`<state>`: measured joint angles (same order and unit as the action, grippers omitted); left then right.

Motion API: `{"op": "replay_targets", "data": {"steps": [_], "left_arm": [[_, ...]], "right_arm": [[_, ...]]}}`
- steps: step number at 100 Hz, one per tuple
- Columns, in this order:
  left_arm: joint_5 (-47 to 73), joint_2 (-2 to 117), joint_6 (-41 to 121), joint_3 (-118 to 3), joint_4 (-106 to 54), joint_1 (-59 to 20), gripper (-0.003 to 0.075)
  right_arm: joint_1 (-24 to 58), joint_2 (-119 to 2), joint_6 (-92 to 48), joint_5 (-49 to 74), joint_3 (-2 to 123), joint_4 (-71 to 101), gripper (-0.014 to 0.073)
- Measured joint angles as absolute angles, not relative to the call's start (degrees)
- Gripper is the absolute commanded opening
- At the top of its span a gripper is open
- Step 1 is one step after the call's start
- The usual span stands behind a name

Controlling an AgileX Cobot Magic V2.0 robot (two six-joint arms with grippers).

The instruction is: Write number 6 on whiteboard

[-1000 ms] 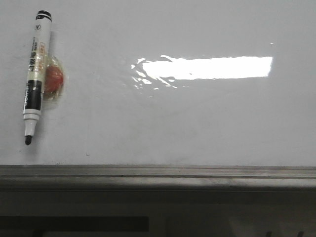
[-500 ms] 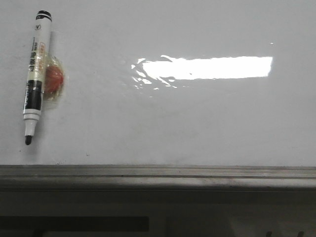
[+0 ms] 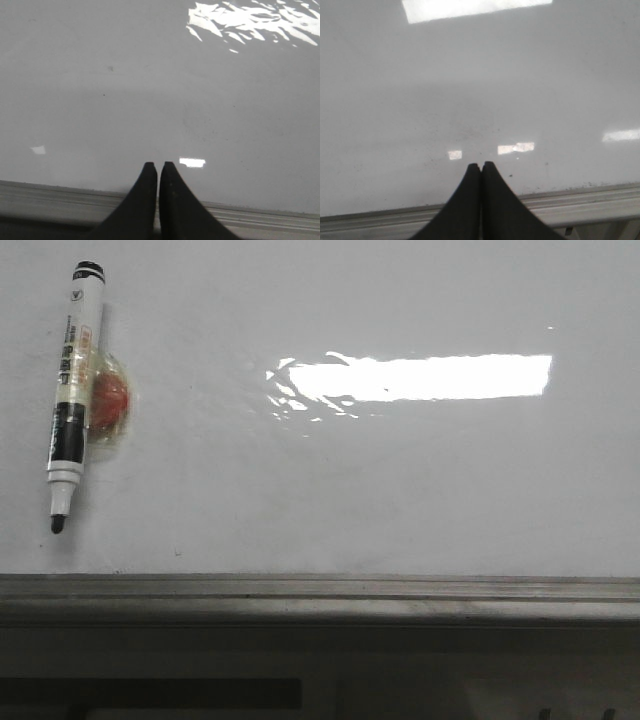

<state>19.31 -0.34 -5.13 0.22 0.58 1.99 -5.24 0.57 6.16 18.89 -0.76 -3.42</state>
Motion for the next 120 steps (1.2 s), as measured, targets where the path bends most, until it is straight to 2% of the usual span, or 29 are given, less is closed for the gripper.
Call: {"op": "replay_targets", "data": {"steps": [82,120], "left_arm": [[19.3,-0.3,-5.1,0.2,0.6,2.0,-0.0019],[15.0,-0.3,-5.1,0.2,1.0,2.0,-0.0019]], "right_arm": [[-5.2,0.6,6.2,18.7,-0.8,-3.4,-0.0064],[-5.2,0.6,6.2,7.2,-0.9,-3.4,-0.0064]]}}
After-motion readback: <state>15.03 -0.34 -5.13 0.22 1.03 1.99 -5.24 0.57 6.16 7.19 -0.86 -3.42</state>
